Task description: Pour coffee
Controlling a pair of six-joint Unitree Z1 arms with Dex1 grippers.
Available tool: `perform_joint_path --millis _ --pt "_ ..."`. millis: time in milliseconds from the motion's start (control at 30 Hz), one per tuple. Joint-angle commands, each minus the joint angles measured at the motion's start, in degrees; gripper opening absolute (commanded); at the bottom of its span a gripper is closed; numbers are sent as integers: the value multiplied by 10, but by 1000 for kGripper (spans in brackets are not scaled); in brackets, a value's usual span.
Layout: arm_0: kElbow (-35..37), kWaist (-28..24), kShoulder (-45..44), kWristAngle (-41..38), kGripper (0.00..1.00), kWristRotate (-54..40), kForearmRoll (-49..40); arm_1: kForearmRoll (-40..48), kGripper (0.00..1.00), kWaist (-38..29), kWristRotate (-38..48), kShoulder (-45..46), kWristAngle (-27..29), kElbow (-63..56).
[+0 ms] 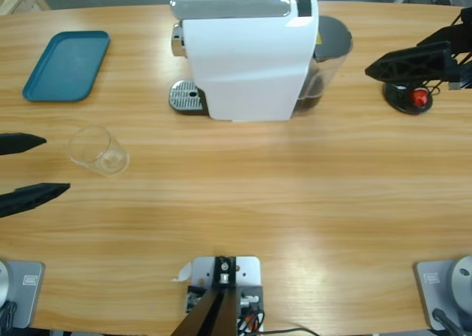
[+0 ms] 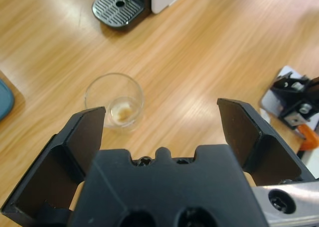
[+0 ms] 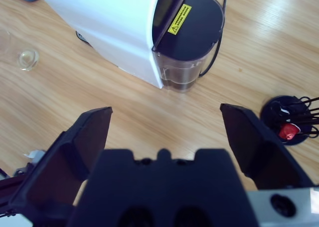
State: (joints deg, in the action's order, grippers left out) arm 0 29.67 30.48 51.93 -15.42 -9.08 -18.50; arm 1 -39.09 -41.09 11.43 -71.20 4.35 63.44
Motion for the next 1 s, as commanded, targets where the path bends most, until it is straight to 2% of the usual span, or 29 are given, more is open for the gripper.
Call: perform_joint_path --millis 33,333,667,867,1000 --pt "-49 -3 80 29 973 7 78 29 1000 47 -36 -13 -35 -25" --pt "-41 -3 143 32 973 7 112 68 1000 68 -49 -55 -57 -22" --pt "-15 -3 213 60 973 -1 122 73 1000 84 -55 -63 -59 -24" --pt "-7 -3 239 61 983 -2 127 84 1000 89 -55 -73 -62 -22" --pt "-13 -3 224 64 988 -2 127 84 1000 94 -57 -73 -62 -23"
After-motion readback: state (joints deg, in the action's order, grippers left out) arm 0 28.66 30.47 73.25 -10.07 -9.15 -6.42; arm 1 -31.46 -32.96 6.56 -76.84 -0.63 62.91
